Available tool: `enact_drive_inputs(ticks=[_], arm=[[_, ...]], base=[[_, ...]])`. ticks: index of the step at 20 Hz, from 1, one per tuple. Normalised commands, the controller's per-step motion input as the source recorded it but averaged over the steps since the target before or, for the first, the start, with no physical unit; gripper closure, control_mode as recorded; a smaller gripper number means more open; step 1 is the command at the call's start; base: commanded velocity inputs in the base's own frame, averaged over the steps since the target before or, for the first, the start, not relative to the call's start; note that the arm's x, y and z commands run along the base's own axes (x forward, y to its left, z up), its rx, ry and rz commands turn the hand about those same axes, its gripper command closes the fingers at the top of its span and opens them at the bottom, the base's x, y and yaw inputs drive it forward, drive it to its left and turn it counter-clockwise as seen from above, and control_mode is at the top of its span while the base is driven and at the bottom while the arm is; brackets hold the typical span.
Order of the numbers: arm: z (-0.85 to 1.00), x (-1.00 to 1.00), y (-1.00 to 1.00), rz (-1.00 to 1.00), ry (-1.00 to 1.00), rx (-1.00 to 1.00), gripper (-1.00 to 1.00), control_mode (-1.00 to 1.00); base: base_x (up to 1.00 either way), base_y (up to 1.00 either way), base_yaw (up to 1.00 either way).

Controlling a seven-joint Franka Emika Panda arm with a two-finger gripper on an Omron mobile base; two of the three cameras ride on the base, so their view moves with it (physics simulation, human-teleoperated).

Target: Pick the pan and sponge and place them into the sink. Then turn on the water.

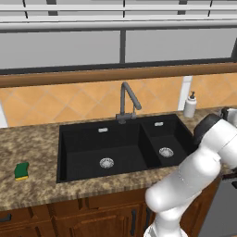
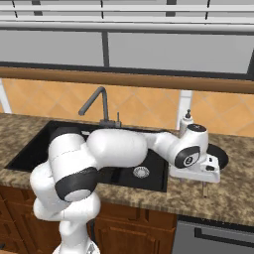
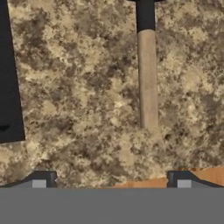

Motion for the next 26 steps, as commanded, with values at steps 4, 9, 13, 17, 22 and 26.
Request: enact_drive_inputs(ticks=[4, 9, 13, 17, 22, 26], arm=[[-0.25, 0.44, -0.24, 0.0, 0.0, 0.0, -1.0, -1.0], [-0.24, 0.33, -0.38, 0.0, 0.0, 0.0, -1.0, -1.0], [-0.2, 0.3, -0.32, 0.0, 0.0, 0.0, -1.0, -1.0], [-0.03, 0.3, -0.46, 0.0, -0.01, 0.05, -1.0, -1.0], [0.0, 0.15, -0.48, 0.0, -0.05, 0.06, -1.0, -1.0], [-0.05, 0.01, -0.25, 0.0, -0.03, 0.01, -1.0, -1.0]], base=[[0.0, 0.0, 0.0], [0.0, 0.0, 0.0], [0.0, 0.0, 0.0], [0.0, 0.0, 0.0], [0.0, 0.0, 0.0], [0.0, 0.0, 0.0]])
